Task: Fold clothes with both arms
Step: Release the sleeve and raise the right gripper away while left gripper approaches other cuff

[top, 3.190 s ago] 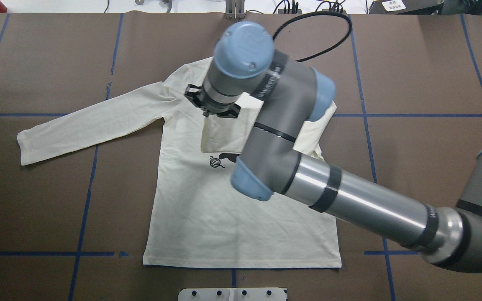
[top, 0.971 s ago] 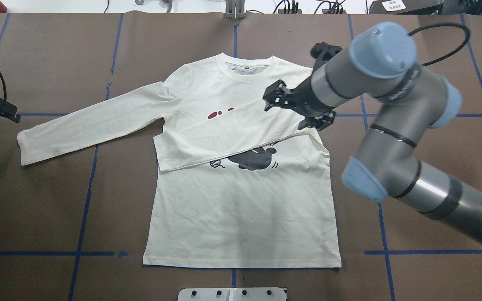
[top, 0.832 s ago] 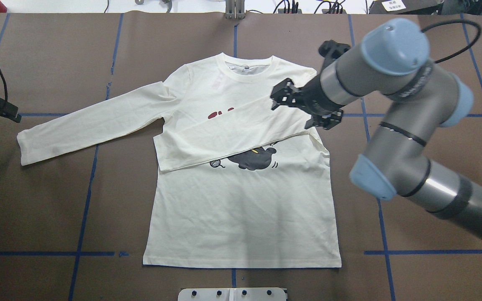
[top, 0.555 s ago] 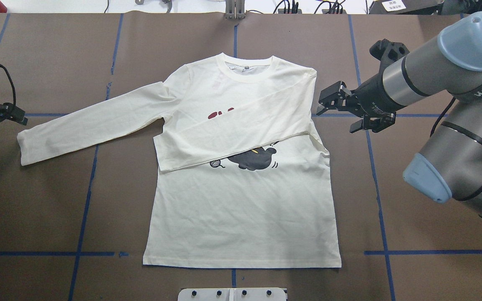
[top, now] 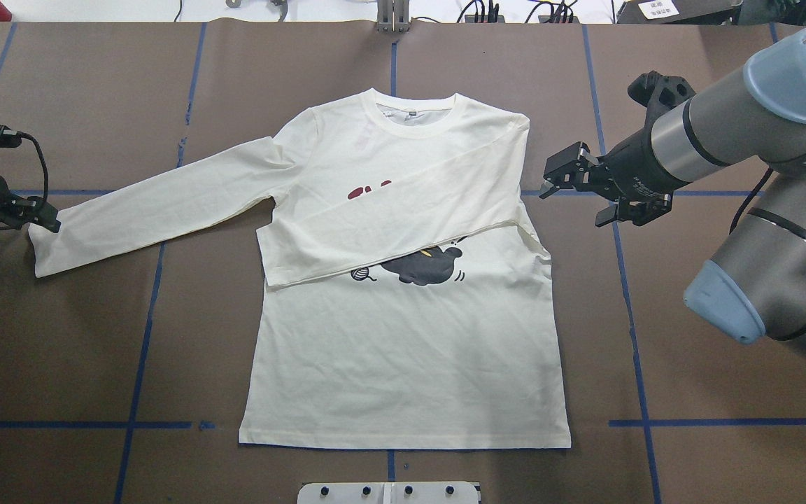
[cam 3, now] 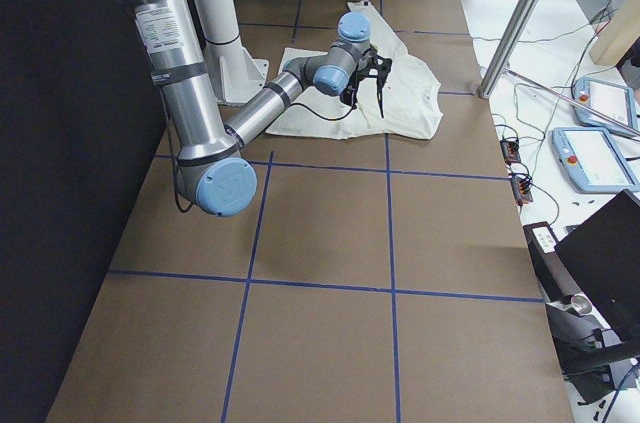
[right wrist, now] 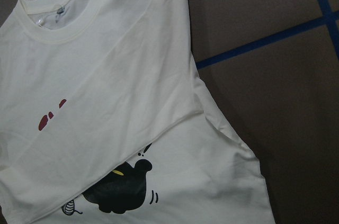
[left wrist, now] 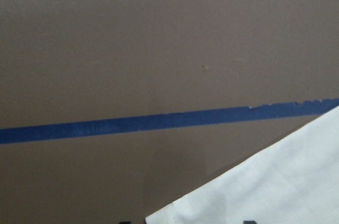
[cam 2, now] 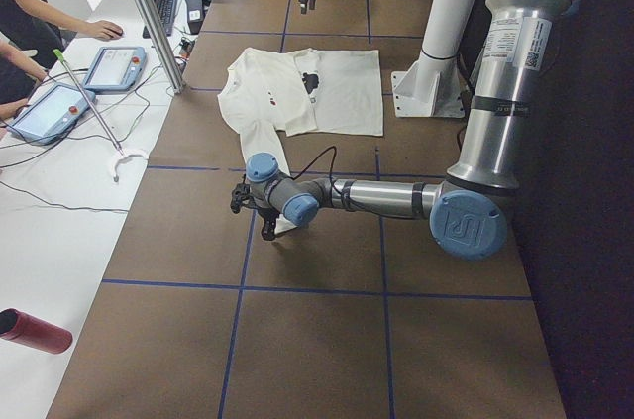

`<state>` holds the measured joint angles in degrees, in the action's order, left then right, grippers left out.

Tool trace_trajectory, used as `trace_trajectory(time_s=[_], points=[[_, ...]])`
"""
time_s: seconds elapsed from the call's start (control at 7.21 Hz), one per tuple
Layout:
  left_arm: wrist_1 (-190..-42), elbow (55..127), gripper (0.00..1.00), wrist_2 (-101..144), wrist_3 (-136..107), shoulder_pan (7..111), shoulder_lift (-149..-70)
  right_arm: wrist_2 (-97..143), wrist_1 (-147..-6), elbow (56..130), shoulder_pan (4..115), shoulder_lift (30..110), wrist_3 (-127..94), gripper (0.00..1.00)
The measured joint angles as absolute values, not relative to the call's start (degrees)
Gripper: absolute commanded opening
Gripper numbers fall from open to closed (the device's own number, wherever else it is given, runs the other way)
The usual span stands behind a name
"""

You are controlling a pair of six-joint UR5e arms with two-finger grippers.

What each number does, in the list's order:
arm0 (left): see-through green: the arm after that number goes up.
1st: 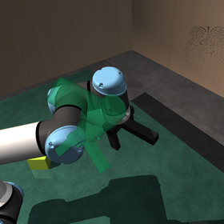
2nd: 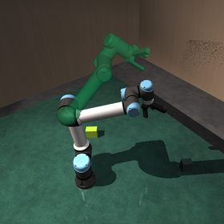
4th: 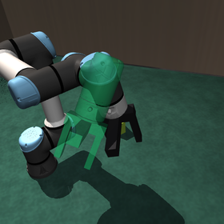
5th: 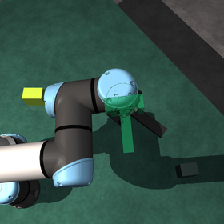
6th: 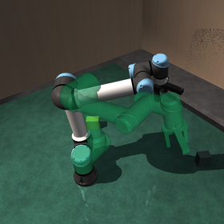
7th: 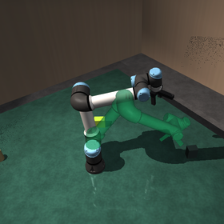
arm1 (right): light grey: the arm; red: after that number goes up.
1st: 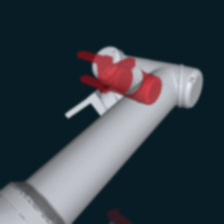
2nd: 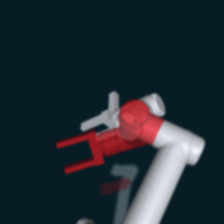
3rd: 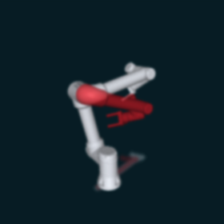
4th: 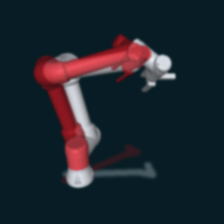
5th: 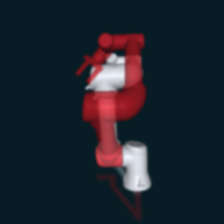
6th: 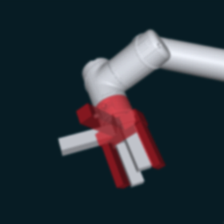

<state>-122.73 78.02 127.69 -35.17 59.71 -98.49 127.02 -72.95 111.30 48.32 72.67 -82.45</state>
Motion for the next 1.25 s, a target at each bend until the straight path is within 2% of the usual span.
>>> trace_trajectory(time_s=[0.14, 0.55, 0.83, 1.25], points=[[-122.78, 77.66, 0.0, 127.79, -35.12, 59.64, -98.5, 127.05, -72.95, 111.31, 48.31, 72.73, -82.44, 1.0], [-122.68, 78.17, 0.0, 128.27, -35.0, 59.59, -98.53, 127.09, -72.96, 111.48, 48.4, 72.83, -82.44, 1.0], [-122.3, 81.07, 0.0, 131.96, -34.98, 59.73, -98.35, 127.09, -72.97, 111.79, 48.53, 73.19, -82.44, 1.0], [-120.66, 91.01, 0.0, 137.67, -40.48, 59.8, -99.56, 128.32, -72.85, 113.85, 51.23, 76.71, -81.03, 1.0]])
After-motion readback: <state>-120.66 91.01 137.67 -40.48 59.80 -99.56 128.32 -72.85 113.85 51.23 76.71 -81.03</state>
